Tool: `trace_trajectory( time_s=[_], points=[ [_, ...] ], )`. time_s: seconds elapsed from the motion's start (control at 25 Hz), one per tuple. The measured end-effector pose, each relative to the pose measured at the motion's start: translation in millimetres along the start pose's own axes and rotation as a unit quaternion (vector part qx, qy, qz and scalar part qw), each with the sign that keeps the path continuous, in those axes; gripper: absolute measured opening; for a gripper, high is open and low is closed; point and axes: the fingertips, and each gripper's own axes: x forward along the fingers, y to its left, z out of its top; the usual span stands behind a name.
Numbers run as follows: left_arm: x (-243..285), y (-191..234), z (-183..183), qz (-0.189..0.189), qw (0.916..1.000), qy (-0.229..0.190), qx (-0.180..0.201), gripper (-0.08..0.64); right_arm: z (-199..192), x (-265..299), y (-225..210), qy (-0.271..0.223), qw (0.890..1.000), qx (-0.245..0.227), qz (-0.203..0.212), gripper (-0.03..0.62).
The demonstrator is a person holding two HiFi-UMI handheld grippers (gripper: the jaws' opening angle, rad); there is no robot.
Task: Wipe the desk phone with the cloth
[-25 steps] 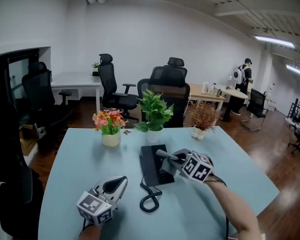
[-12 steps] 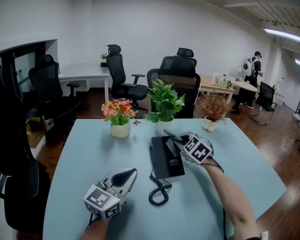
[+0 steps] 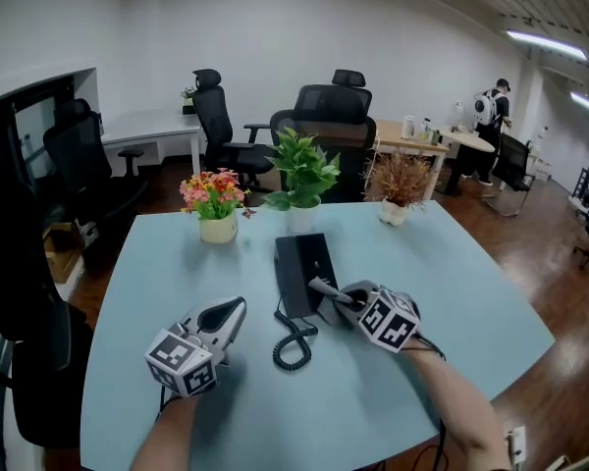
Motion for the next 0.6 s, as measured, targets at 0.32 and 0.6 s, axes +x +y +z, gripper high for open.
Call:
trace_trajectory(
  time_s=[0.32,0.6],
  points=[
    [-9,-34,-3,0.005,0.999,0.042,-0.009,0.011,17,-130,39,-0.109,0.988,0.109,-0.017,-0.005],
    [-56,-155,62,-0.035,0.9981,-0.003,-0.05,0.015,49,-314,94,-0.314,0.91,0.27,-0.018,-0.005]
  ],
)
